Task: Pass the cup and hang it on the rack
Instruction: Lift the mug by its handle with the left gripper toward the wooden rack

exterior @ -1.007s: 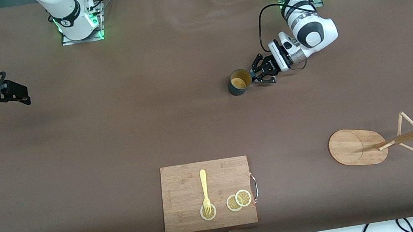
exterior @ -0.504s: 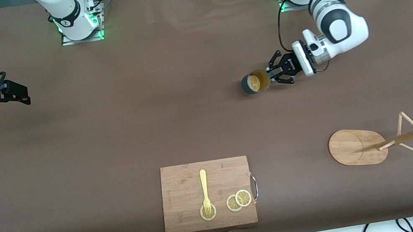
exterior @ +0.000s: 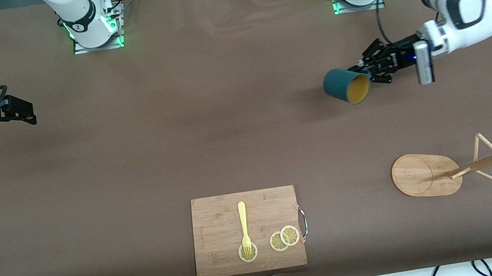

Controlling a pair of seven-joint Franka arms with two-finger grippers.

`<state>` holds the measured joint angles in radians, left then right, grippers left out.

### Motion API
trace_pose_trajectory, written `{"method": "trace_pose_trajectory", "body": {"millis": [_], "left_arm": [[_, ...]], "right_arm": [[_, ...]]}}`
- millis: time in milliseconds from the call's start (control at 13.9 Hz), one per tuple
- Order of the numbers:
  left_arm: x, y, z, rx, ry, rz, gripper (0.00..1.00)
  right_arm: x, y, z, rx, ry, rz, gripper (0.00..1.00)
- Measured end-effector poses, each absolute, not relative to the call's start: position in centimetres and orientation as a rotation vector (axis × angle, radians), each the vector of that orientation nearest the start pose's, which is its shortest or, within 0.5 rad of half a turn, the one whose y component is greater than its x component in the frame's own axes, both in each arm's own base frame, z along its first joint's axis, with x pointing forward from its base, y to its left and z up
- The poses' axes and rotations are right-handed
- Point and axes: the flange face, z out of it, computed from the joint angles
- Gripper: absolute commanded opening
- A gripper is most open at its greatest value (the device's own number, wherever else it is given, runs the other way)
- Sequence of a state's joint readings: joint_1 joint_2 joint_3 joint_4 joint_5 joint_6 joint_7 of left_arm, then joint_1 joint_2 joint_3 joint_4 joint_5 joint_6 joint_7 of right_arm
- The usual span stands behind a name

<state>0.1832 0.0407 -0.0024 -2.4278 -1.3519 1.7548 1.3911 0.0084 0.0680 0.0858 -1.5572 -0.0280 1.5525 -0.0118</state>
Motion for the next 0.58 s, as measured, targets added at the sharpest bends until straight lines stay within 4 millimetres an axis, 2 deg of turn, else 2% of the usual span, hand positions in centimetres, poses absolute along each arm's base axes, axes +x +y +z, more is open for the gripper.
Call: {"method": "trace_pose_trajectory", "body": {"millis": [216, 576], "left_arm": [[46.4, 4.8, 31.9, 1.772, -0.136, 0.337, 0.0], [48.0, 11.4, 30.0, 1.615, 0.126, 0.204, 0.0]], "right_arm": [[57.0, 4.9, 59.1, -3.16, -0.168, 0.113, 1.0], [57.0, 4.9, 59.1, -3.16, -0.169, 0.113, 1.0]]}}
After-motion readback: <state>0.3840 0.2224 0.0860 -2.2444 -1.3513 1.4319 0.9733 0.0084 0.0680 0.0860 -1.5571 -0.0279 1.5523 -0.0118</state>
